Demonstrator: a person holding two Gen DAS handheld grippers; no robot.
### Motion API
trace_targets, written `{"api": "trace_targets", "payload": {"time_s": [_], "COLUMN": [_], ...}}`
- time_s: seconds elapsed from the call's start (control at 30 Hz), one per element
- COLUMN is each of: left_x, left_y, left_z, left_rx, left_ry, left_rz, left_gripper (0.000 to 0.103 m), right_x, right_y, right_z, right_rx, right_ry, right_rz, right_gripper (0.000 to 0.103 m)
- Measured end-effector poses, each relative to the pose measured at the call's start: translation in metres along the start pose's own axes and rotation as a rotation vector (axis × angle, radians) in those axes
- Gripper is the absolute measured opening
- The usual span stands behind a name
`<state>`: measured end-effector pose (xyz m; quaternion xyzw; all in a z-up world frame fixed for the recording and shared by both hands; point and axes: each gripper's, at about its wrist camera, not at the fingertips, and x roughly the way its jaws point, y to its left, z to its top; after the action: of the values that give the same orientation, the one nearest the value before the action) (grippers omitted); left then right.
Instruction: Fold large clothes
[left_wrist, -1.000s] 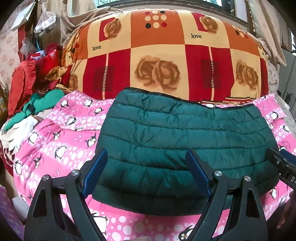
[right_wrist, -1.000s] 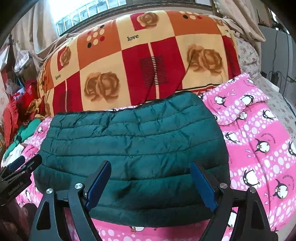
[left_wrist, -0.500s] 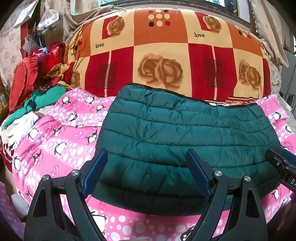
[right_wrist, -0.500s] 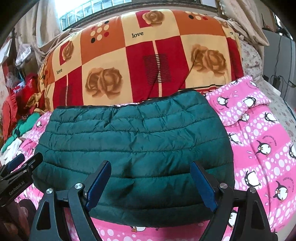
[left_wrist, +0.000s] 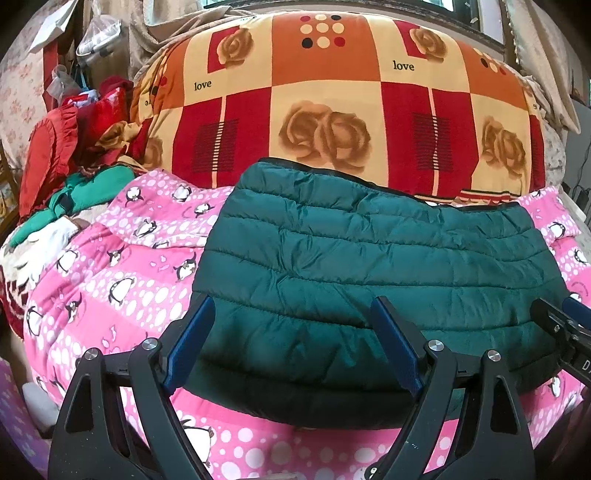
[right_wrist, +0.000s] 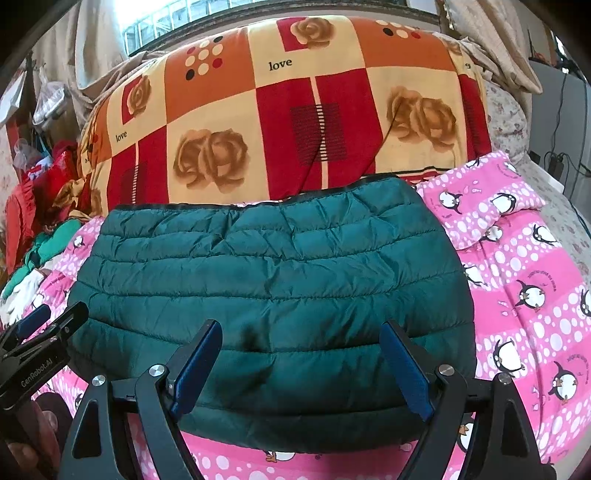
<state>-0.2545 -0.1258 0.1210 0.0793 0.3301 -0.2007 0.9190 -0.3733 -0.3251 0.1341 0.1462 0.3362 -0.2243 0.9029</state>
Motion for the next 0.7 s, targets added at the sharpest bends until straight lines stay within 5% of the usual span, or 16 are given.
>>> {"api": "trace_targets", "payload": {"time_s": [0.7], "left_x": [0.0018], "left_y": [0.0052], "left_z": [-0.0013], "left_rx": [-0.019], "left_ry": [-0.003], "left_rz": [0.009], "left_gripper": [0.086], "right_x": [0.0031], "right_y": [0.008], "right_z": [-0.0014], "right_rx": [-0.015], "right_ry": [0.008], "right_rz": [0.0], "right_gripper": [0.085]}}
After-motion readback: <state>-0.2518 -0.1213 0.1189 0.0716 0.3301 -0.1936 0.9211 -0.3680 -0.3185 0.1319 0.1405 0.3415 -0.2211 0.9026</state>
